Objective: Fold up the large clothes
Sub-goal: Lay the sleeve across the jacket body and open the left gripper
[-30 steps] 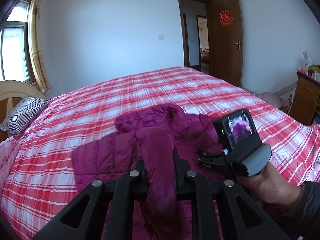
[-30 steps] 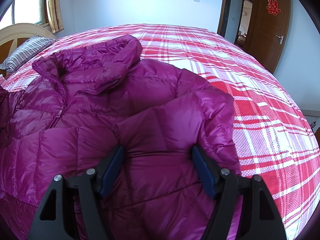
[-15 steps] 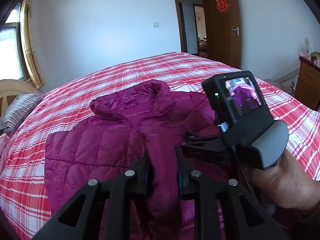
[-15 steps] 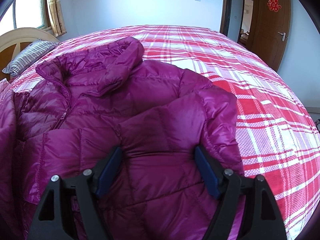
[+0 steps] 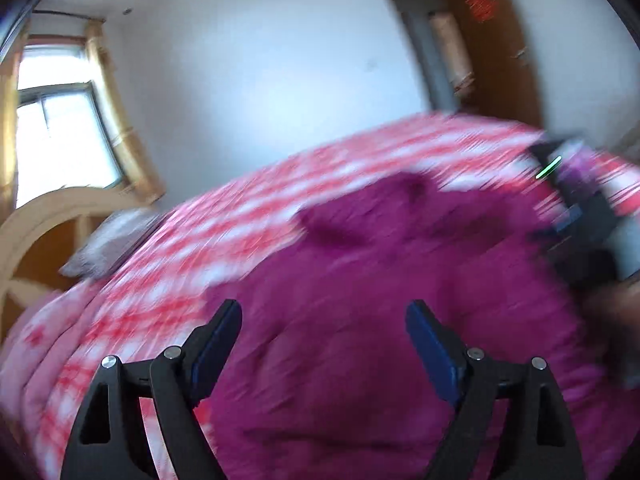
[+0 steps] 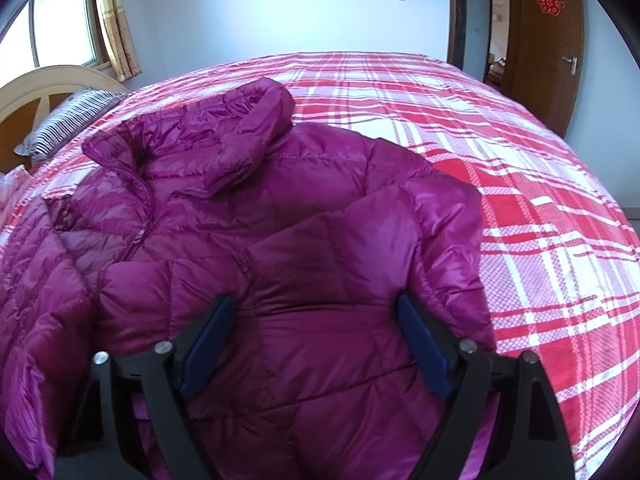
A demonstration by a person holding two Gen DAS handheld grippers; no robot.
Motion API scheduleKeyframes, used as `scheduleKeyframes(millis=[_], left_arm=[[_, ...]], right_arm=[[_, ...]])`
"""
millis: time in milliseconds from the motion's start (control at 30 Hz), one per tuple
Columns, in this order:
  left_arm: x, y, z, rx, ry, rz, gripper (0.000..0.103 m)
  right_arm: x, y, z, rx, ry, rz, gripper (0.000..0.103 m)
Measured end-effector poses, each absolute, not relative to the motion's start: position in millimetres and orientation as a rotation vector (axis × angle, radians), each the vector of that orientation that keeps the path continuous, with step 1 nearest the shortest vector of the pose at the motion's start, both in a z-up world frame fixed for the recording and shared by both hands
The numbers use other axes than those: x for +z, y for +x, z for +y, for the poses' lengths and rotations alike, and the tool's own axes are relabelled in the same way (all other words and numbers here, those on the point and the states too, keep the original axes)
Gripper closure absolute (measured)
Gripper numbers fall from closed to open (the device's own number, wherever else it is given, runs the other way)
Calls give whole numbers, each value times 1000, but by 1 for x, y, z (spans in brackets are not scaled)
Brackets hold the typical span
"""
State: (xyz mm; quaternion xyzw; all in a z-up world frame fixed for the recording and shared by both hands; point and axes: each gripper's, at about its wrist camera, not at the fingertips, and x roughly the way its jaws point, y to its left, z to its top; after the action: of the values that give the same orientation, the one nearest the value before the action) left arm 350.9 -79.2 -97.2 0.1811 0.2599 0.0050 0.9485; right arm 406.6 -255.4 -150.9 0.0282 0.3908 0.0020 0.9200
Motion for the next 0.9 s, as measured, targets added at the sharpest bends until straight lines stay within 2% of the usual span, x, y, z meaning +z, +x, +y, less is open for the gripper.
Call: scheduleKeyframes(millis=[100,200,400,467,533,567,600,733,900], left_arm=[[-121,364,-64,44,349,617,19],[-136,367,-65,25,341,639,19],[-124,362,-73,-29,349,594,18],[-114,360,-63,-8,336,566,18],[-104,366,-49,34,314,549,18],[-101,373,-42,58,305,549,18],[-98,382,-34,91,303,553,18],[-110,424,-22,167,354,617,18],[-145,452,-19,156,391,719,18]], right_arm=[[-145,404,-257,21,70,807,10],[-116,385,-253,-7,67,753,10],[-31,318,-222,143,236,534,10],[-26,308,-200,257,251,524,11],[-36,310,-178,299,220,563,22],[-46,315,-169,294,193,591,34],[-56,321,-162,281,163,618,37],[-105,341,-149,228,60,725,38],[-133,340,-163,197,39,778,40]])
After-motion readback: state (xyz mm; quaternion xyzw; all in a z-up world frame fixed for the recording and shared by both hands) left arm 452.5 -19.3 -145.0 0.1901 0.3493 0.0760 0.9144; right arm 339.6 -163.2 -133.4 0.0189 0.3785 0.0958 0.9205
